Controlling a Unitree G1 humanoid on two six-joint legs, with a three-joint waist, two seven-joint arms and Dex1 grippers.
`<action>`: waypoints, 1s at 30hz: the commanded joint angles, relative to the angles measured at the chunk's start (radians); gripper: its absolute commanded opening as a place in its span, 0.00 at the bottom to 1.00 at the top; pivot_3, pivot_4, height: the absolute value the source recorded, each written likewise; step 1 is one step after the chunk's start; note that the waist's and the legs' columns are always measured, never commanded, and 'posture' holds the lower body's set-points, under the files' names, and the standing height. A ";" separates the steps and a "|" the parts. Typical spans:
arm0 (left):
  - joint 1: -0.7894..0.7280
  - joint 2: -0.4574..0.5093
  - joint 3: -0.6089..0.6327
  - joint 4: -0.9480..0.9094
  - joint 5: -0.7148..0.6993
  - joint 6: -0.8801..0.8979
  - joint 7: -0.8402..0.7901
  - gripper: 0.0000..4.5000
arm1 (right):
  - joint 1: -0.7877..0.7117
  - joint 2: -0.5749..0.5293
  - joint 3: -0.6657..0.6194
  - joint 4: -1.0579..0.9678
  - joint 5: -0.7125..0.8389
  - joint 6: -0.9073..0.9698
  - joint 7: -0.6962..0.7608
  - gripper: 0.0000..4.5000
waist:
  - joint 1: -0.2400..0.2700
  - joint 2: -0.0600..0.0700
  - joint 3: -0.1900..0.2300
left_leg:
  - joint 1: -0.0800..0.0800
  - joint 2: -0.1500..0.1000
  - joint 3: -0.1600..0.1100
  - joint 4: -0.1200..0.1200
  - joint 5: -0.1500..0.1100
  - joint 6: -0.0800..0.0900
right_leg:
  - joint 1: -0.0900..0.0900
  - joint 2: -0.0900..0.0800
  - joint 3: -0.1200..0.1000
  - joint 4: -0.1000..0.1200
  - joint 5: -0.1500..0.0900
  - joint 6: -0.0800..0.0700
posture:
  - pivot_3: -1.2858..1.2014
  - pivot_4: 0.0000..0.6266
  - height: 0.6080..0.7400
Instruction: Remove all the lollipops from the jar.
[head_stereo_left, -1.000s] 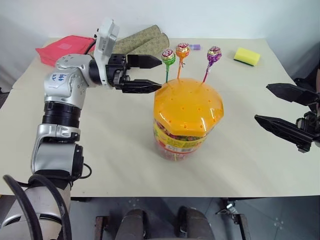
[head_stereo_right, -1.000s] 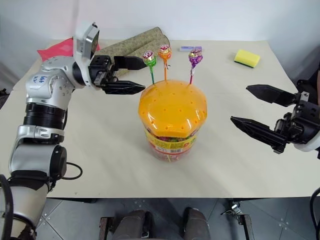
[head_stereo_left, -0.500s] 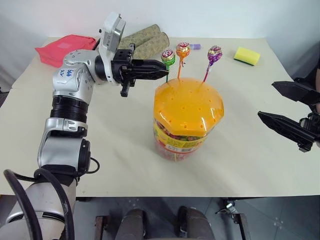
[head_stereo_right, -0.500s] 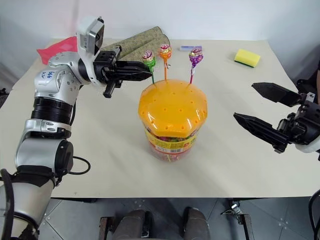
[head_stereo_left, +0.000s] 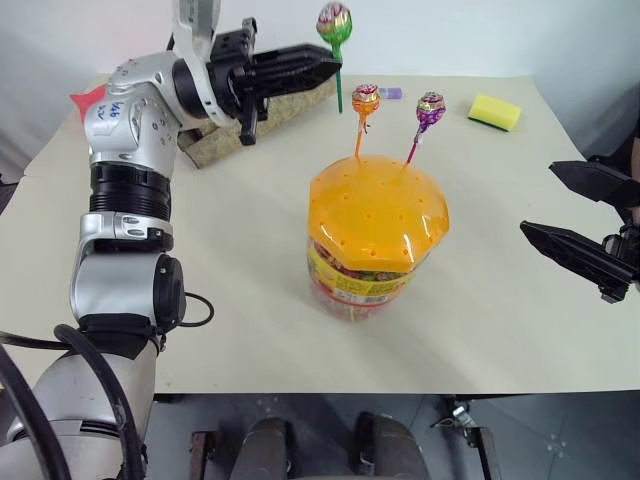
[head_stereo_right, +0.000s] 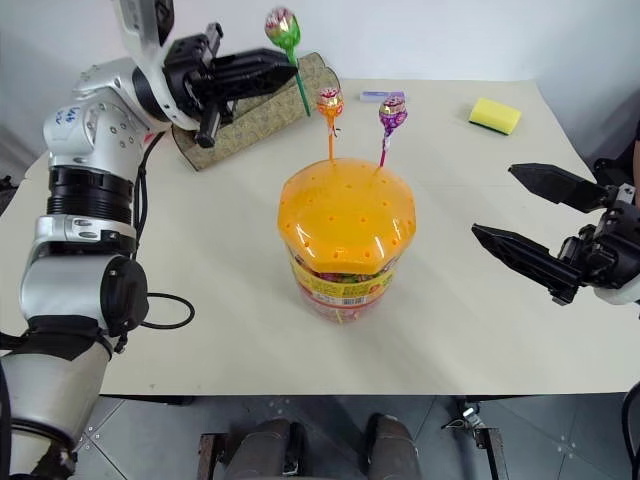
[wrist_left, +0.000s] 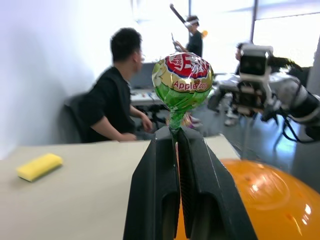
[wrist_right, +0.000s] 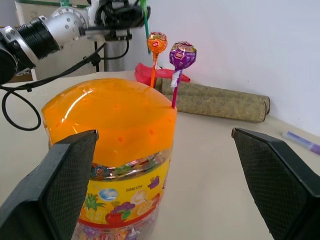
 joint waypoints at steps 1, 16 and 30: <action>-0.026 0.058 0.031 0.027 0.044 0.012 0.137 0.01 | 0.019 -0.036 -0.060 0.003 0.002 0.005 0.027 1.00 | 0.000 0.000 0.000 | 0.000 0.000 0.000 0.000 0.000 0.000 | 0.000 0.000 0.000 0.000 0.000 0.000 | 0.52 0.24 1.00; 0.594 0.381 -0.017 -0.403 0.238 0.320 0.419 0.01 | 0.083 -0.085 -0.023 0.103 -0.113 -0.028 0.201 1.00 | -0.002 0.000 0.000 | 0.000 0.000 0.001 0.000 0.000 0.001 | 0.000 0.000 0.001 0.000 0.000 0.000 | 0.52 0.24 1.00; 0.851 0.470 0.025 -0.771 0.182 0.801 0.604 0.29 | 0.003 -0.072 0.050 0.181 -0.154 -0.052 0.253 1.00 | 0.001 -0.001 0.000 | 0.001 0.001 0.000 0.001 -0.001 0.000 | 0.000 0.000 0.002 0.001 0.000 0.001 | 0.52 0.24 1.00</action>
